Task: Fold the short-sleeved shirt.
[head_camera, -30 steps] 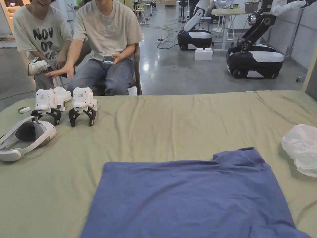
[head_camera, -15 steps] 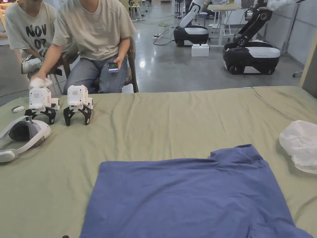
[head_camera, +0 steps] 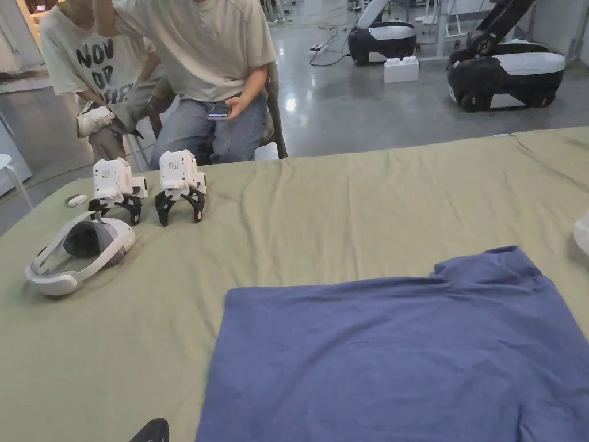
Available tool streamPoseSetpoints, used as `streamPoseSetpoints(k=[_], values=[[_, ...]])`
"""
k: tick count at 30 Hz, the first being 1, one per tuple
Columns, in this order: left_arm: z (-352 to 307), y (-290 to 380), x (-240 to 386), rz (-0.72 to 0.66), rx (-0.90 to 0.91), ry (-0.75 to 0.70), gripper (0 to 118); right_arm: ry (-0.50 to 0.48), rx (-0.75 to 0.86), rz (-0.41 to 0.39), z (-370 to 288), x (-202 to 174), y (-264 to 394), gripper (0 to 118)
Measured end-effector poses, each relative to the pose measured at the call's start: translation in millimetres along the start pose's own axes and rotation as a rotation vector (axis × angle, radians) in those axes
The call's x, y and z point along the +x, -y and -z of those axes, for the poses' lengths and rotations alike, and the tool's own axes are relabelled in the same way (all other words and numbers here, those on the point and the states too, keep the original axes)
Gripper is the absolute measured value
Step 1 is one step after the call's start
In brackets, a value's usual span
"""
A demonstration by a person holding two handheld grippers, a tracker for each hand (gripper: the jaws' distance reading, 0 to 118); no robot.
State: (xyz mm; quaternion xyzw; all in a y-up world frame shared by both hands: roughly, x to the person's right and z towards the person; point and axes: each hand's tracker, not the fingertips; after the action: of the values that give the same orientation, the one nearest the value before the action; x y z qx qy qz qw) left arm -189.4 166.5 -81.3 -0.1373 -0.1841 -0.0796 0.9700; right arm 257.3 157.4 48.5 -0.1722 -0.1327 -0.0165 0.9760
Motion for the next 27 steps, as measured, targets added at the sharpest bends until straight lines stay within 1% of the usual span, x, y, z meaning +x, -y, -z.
streamPoseSetpoints(k=[5, 8, 10, 11, 12, 14, 15, 16, 17, 19, 23, 25, 27], values=[[8, 5, -6, -0.058, -0.039, -0.003, 0, -0.014, -0.022, 0.034, 7, -1, 0, 0], [9, 9, -8, -0.087, -0.048, 0.003, 0, -0.015, -0.022, 0.032, 10, -3, 2, 0], [16, 11, -12, -0.121, -0.118, 0.008, 0, -0.018, -0.027, 0.047, 10, -3, 2, 0], [20, 14, -14, -0.145, -0.123, -0.008, 8, -0.025, -0.031, 0.055, 11, -3, 3, 0], [25, 18, -19, -0.171, -0.172, -0.006, 23, -0.031, -0.038, 0.057, 11, -3, 4, 0], [35, 27, -30, -0.196, -0.267, 0.047, 46, -0.028, -0.048, 0.050, 11, -3, 6, 0], [41, 33, -33, -0.203, -0.288, 0.028, 60, -0.025, -0.047, 0.054, 10, -3, 7, 0], [47, 39, -37, -0.208, -0.312, 0.022, 67, -0.026, -0.049, 0.073, 8, -1, 9, 0], [54, 44, -41, -0.216, -0.355, 0.031, 71, -0.029, -0.053, 0.089, 7, 0, 10, 0], [70, 57, -48, -0.235, -0.446, 0.049, 75, -0.027, -0.062, 0.107, 5, 0, 11, 0], [99, 74, -52, -0.220, -0.573, 0.071, 76, -0.015, -0.087, 0.103, 6, 1, 13, 0], [113, 79, -51, -0.214, -0.619, 0.058, 76, -0.015, -0.094, 0.105, 5, 2, 14, 0], [125, 83, -53, -0.232, -0.660, 0.055, 75, -0.012, -0.101, 0.107, 6, 3, 12, 0]])
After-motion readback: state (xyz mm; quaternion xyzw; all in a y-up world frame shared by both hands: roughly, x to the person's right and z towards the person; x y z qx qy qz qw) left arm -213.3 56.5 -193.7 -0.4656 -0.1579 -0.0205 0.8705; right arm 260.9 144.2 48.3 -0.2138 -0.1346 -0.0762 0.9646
